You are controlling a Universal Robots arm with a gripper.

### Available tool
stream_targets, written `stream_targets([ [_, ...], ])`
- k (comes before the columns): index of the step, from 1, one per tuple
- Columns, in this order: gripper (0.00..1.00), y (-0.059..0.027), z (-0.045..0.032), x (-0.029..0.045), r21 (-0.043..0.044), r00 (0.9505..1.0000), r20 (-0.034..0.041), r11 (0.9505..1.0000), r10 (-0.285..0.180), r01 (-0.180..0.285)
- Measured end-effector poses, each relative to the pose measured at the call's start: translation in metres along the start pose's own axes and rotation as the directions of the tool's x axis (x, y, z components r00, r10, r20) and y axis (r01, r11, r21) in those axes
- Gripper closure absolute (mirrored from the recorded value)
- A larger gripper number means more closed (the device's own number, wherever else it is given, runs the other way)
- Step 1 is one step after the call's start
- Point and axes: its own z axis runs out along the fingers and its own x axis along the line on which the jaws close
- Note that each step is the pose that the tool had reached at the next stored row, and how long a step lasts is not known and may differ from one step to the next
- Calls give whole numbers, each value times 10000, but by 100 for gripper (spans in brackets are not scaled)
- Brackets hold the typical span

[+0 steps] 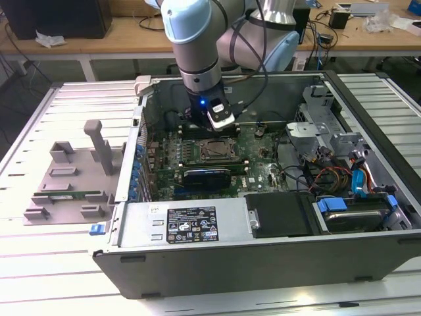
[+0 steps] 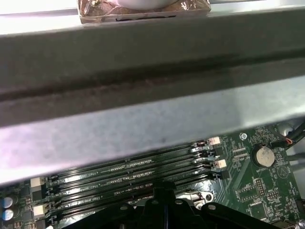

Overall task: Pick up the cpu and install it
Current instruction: 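Install the first cpu locking lever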

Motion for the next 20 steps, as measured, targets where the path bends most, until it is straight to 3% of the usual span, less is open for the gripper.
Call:
stream_targets([
  [13, 89, -21, 32, 3, -10, 10000, 68, 10000, -12, 12],
  [20, 89, -7, -31, -7, -12, 10000, 69, 10000, -11, 12],
])
